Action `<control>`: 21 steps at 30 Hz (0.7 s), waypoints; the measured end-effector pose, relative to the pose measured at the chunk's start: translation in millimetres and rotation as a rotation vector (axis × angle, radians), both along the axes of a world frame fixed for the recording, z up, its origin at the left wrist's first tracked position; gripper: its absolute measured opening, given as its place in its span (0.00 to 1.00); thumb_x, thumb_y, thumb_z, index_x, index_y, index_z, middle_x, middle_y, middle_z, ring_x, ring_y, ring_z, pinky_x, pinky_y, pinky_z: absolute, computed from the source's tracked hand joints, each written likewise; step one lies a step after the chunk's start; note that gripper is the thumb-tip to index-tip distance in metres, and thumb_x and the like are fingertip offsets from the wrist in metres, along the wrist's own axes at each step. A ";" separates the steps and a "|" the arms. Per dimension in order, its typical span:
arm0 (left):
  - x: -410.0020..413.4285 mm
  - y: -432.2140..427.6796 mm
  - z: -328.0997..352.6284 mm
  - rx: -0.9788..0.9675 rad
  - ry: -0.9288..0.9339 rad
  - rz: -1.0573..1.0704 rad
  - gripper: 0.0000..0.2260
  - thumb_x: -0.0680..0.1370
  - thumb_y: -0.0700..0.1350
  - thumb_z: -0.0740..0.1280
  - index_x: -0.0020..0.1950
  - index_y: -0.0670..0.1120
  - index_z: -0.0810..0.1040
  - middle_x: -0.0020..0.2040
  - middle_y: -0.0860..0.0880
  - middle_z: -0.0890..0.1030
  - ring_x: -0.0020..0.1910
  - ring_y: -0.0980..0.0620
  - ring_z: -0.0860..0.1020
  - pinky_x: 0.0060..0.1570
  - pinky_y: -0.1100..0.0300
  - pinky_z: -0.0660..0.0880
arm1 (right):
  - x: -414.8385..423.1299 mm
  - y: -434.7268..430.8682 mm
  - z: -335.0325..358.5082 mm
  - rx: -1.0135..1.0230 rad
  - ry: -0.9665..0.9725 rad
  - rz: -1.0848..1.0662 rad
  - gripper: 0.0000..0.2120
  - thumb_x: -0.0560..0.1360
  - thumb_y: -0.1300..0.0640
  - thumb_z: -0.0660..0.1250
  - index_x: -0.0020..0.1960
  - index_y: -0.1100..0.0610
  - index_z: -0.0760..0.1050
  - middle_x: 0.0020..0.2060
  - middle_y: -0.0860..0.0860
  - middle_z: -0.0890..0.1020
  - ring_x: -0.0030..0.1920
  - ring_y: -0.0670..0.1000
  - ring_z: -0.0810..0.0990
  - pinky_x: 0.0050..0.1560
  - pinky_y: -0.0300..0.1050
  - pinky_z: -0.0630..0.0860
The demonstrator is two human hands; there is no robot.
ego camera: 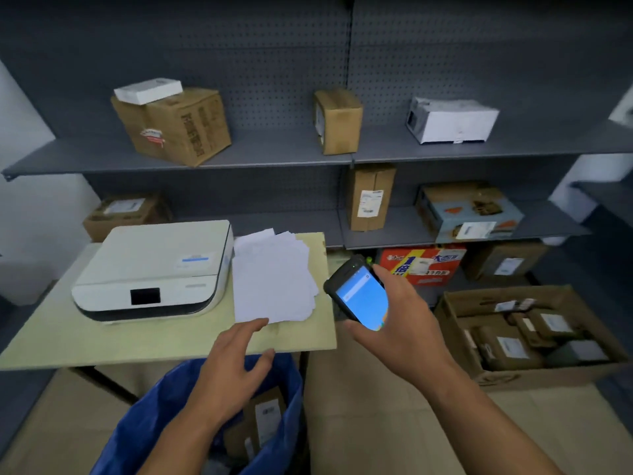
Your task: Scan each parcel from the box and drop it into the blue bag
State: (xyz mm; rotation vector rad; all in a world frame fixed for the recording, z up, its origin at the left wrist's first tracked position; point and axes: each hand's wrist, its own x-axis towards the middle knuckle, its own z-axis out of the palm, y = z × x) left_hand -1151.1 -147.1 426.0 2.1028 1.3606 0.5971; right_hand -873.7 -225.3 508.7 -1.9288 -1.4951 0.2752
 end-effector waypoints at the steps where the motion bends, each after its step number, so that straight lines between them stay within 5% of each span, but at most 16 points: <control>1: 18.8 -1.5 1.9 0.004 -0.002 -0.021 0.21 0.80 0.55 0.68 0.71 0.67 0.67 0.68 0.67 0.72 0.70 0.62 0.68 0.65 0.67 0.62 | 17.0 -7.7 2.7 0.006 0.005 -0.017 0.42 0.61 0.31 0.71 0.70 0.36 0.56 0.53 0.33 0.66 0.52 0.37 0.67 0.40 0.29 0.66; 12: 260.6 -37.0 30.7 0.074 0.001 -0.322 0.23 0.81 0.55 0.67 0.75 0.64 0.67 0.69 0.64 0.68 0.70 0.62 0.66 0.65 0.68 0.61 | 209.6 -111.2 12.2 0.026 -0.027 -0.288 0.43 0.58 0.27 0.66 0.70 0.33 0.56 0.52 0.28 0.65 0.51 0.33 0.68 0.39 0.27 0.64; 16: 340.2 -57.0 44.4 0.098 -0.041 -0.416 0.22 0.81 0.54 0.68 0.75 0.59 0.70 0.69 0.62 0.71 0.69 0.60 0.68 0.66 0.61 0.65 | 267.6 -155.9 5.2 0.020 -0.026 -0.392 0.46 0.60 0.29 0.69 0.74 0.39 0.56 0.62 0.37 0.70 0.54 0.33 0.64 0.47 0.32 0.66; 21: 409.8 -87.9 47.5 0.085 -0.030 -0.498 0.21 0.81 0.50 0.68 0.74 0.57 0.72 0.70 0.56 0.74 0.70 0.54 0.69 0.67 0.55 0.67 | 318.4 -217.4 -9.8 -0.012 0.039 -0.522 0.47 0.62 0.30 0.71 0.76 0.43 0.57 0.68 0.42 0.70 0.66 0.45 0.70 0.57 0.42 0.72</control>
